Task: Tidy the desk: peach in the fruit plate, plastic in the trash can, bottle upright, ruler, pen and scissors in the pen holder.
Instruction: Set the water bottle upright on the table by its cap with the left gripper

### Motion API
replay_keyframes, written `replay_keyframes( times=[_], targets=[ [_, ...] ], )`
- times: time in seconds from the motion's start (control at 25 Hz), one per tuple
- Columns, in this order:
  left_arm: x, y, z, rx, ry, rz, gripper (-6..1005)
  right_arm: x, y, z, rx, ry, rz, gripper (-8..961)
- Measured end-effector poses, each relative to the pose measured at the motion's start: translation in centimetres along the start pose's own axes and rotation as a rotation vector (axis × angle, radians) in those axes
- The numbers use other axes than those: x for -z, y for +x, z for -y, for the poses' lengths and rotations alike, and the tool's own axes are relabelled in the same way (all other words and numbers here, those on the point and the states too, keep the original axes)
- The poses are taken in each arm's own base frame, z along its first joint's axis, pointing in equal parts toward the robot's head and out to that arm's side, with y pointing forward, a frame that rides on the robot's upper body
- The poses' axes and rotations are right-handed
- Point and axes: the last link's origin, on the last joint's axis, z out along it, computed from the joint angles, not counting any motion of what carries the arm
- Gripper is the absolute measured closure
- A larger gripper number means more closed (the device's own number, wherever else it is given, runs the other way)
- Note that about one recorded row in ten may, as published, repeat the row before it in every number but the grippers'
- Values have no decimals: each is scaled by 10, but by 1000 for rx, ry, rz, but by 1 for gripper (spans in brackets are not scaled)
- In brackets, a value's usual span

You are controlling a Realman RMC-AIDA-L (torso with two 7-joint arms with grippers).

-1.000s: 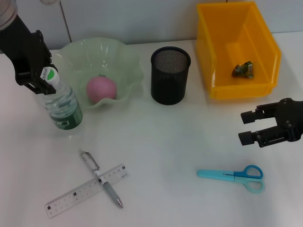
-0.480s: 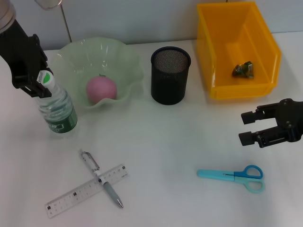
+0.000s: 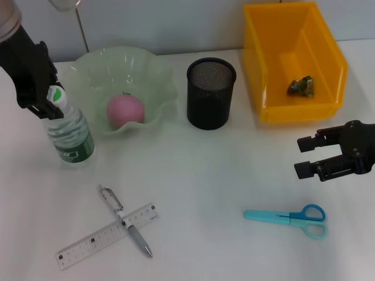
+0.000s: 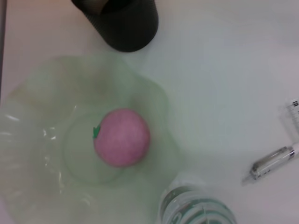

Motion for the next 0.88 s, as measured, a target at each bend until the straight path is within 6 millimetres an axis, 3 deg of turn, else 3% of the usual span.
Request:
replay_keyframes(
  times=[0.32,0.44,0.64,0.88],
  targets=[
    [-5,1,0,10,16,34,533,0,-1,0,3,0,2,152],
    [-2,0,1,17,34,26,315,0,-2,0,5,0,2,152],
    [3,-1,4,24,72,7,213,0,-2,0,8,2,2,152],
    [18,-7,10,44,145,-75,214,1,-5,1,15,7,-2,152]
  ],
)
